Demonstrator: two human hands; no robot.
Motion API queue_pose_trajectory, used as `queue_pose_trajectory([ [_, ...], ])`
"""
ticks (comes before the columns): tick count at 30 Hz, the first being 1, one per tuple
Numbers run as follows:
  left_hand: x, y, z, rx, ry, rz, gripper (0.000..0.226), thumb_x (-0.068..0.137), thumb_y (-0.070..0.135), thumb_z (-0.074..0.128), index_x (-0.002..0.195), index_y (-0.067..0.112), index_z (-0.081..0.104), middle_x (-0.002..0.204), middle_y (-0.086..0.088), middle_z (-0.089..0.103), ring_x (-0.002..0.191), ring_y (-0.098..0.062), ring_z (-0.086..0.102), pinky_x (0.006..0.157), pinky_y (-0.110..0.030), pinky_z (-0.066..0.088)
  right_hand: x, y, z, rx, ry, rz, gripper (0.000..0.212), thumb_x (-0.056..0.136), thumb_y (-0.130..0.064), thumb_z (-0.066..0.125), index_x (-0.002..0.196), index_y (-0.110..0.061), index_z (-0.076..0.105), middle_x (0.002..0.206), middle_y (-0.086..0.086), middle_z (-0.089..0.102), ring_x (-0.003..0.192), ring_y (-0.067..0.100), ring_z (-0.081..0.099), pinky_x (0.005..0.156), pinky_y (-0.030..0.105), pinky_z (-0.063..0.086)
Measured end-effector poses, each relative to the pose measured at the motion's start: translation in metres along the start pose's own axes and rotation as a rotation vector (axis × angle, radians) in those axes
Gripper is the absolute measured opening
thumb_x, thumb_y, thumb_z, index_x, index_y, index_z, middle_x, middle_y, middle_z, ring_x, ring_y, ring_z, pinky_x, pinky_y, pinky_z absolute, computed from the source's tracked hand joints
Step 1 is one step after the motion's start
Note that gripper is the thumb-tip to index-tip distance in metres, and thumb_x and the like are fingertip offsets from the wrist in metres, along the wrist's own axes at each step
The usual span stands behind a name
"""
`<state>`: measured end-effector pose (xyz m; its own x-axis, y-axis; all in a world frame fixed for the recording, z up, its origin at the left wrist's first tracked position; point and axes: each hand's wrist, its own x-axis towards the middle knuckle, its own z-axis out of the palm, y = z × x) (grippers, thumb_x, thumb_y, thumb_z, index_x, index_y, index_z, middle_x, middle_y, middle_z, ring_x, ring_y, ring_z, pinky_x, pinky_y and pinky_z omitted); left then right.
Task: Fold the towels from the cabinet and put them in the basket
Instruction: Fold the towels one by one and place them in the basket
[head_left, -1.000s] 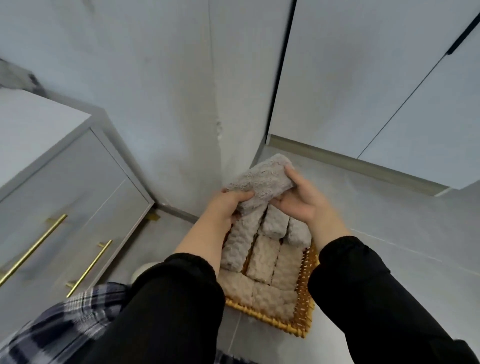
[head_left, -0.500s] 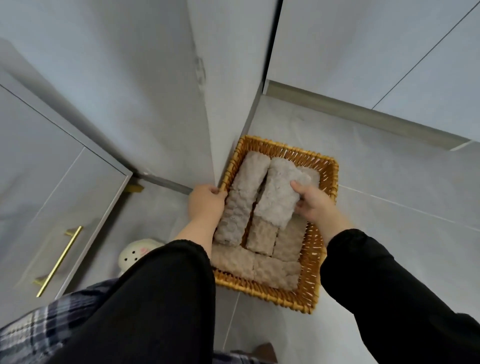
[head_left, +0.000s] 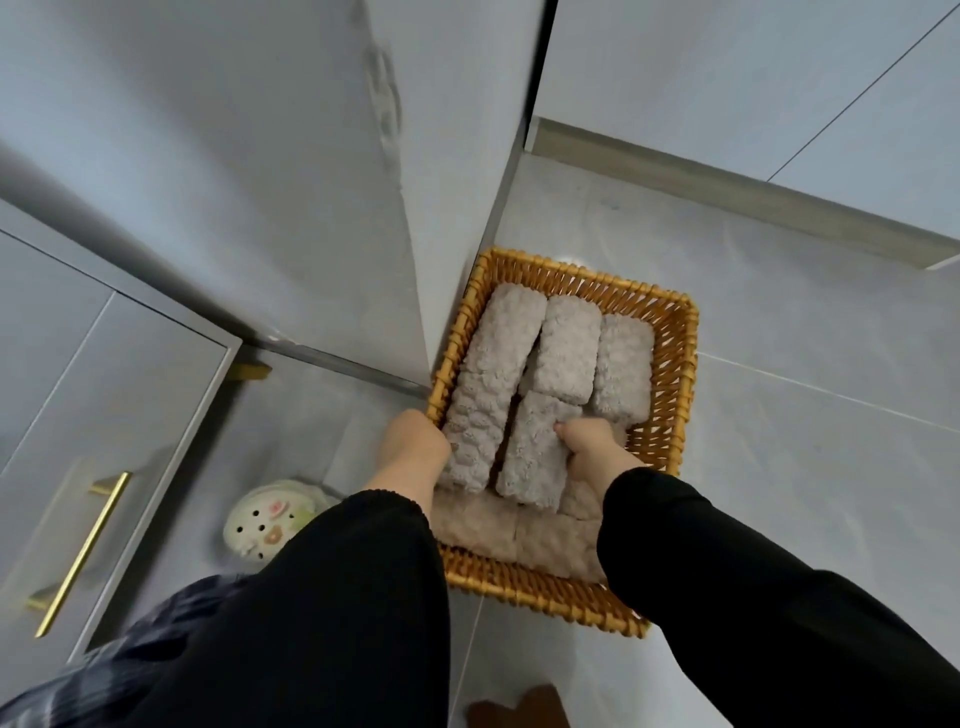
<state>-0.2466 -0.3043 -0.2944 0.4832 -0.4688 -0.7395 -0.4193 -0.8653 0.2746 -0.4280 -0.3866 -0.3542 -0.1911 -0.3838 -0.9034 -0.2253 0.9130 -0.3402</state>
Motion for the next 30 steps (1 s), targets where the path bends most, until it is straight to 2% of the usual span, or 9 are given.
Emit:
queue_pose_trajectory([
  [4, 0.002, -0.002, 0.001, 0.055, 0.044, 0.04, 0.022, 0.096, 0.018, 0.049, 0.075, 0.012, 0.052, 0.08, -0.004, 0.052, 0.078, -0.024, 0.05, 0.067, -0.032, 0.04, -0.005, -0.001, 0.002, -0.051, 0.121, -0.209, 0.023, 0.09, 0.004, 0.053, 0.112, 0.005, 0.06, 0.11, 0.015, 0.064, 0.103, 0.029, 0.06, 0.092, 0.034, 0.048],
  [10, 0.011, 0.006, 0.0, -0.026, 0.085, 0.059, 0.022, 0.096, 0.026, 0.052, 0.083, 0.008, 0.056, 0.086, -0.007, 0.056, 0.085, -0.027, 0.055, 0.067, -0.032, 0.039, -0.019, -0.004, 0.0, -0.284, 0.322, -0.427, 0.03, 0.093, -0.021, 0.059, 0.118, -0.005, 0.053, 0.099, 0.001, 0.055, 0.095, 0.017, 0.055, 0.075, 0.022, 0.037],
  [14, 0.013, 0.005, 0.0, -0.05, 0.121, 0.075, 0.025, 0.096, 0.028, 0.053, 0.081, 0.008, 0.056, 0.084, -0.007, 0.057, 0.078, -0.024, 0.052, 0.063, -0.031, 0.037, -0.029, 0.012, 0.003, -0.594, 0.581, -0.894, 0.027, 0.09, -0.022, 0.059, 0.115, -0.011, 0.053, 0.11, 0.0, 0.051, 0.108, 0.019, 0.049, 0.097, 0.028, 0.039],
  [16, 0.015, 0.004, 0.0, -0.049, 0.136, 0.093, 0.028, 0.096, 0.03, 0.053, 0.08, 0.008, 0.056, 0.082, -0.008, 0.057, 0.075, -0.023, 0.052, 0.059, -0.03, 0.035, -0.034, 0.023, 0.016, -0.75, 0.485, -1.149, 0.03, 0.089, -0.014, 0.058, 0.118, -0.009, 0.055, 0.121, 0.007, 0.054, 0.116, 0.023, 0.047, 0.104, 0.031, 0.034],
  [18, 0.016, 0.003, -0.002, -0.034, 0.137, 0.12, 0.03, 0.095, 0.033, 0.054, 0.077, 0.009, 0.057, 0.079, -0.007, 0.059, 0.071, -0.021, 0.052, 0.054, -0.029, 0.033, -0.037, 0.031, 0.034, -0.953, 0.333, -1.311, 0.041, 0.091, -0.019, 0.056, 0.13, -0.01, 0.051, 0.14, 0.013, 0.046, 0.132, 0.031, 0.04, 0.113, 0.046, 0.029],
  [22, 0.017, -0.001, -0.008, 0.005, 0.105, 0.174, 0.03, 0.095, 0.035, 0.053, 0.074, 0.014, 0.059, 0.066, 0.002, 0.053, 0.065, -0.017, 0.051, 0.048, -0.027, 0.031, -0.024, 0.034, 0.051, -1.404, 0.164, -1.218, 0.064, 0.096, -0.055, 0.029, 0.152, -0.028, 0.012, 0.161, 0.006, -0.005, 0.146, 0.027, -0.009, 0.11, 0.054, -0.01],
  [24, 0.018, -0.004, -0.009, 0.006, 0.062, 0.186, 0.03, 0.096, 0.036, 0.05, 0.08, 0.013, 0.062, 0.071, 0.001, 0.056, 0.071, -0.02, 0.054, 0.052, -0.028, 0.035, -0.012, 0.032, 0.046, -1.54, 0.157, -1.129, 0.067, 0.093, -0.062, 0.015, 0.152, -0.033, -0.002, 0.158, 0.004, -0.019, 0.143, 0.027, -0.021, 0.108, 0.06, -0.012],
  [28, 0.021, -0.006, -0.009, 0.136, -0.116, 0.198, 0.03, 0.099, 0.035, 0.044, 0.102, 0.013, 0.063, 0.1, -0.006, 0.062, 0.096, -0.026, 0.059, 0.076, -0.03, 0.045, 0.0, 0.026, 0.033, -1.678, 0.155, -1.071, 0.068, 0.09, -0.063, 0.005, 0.15, -0.034, -0.009, 0.156, 0.002, -0.025, 0.145, 0.029, -0.019, 0.109, 0.066, -0.006],
  [30, 0.021, -0.003, -0.008, 0.208, -0.097, 0.221, 0.027, 0.099, 0.031, 0.043, 0.096, 0.012, 0.062, 0.103, -0.008, 0.064, 0.091, -0.025, 0.058, 0.074, -0.03, 0.043, -0.002, 0.025, 0.03, -1.666, 0.138, -1.081, 0.067, 0.091, -0.063, 0.007, 0.15, -0.035, -0.009, 0.155, 0.001, -0.027, 0.145, 0.029, -0.02, 0.109, 0.065, -0.006],
])
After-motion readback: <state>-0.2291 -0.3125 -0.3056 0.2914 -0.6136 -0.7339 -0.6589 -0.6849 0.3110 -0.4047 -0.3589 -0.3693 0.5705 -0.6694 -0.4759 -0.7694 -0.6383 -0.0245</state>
